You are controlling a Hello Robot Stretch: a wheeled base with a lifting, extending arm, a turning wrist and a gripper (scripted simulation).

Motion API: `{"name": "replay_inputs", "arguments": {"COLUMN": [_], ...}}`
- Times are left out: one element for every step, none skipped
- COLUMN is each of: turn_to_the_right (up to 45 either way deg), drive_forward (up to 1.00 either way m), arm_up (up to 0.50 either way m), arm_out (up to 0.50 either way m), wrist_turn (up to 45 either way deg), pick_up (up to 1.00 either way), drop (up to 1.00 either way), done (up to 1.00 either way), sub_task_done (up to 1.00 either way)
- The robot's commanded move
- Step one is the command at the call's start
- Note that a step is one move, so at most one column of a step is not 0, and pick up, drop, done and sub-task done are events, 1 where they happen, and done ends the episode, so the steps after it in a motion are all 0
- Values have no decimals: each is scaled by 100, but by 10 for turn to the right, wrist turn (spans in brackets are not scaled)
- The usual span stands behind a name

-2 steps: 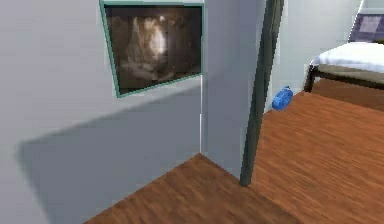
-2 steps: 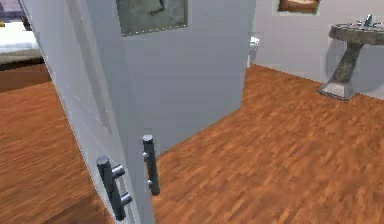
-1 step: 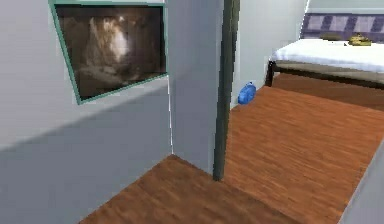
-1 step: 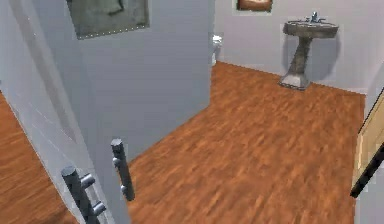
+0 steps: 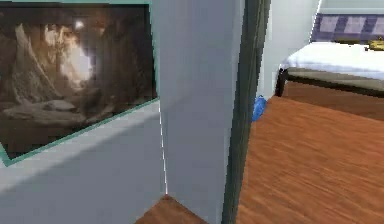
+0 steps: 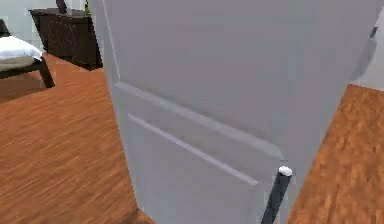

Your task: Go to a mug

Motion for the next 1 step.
{"name": "replay_inputs", "arguments": {"turn_to_the_right": [450], "drive_forward": [0], "arm_up": [0], "arm_out": [0], "wrist_turn": [0], "pick_up": [0], "drop": [0], "done": [0], "sub_task_done": [0]}}
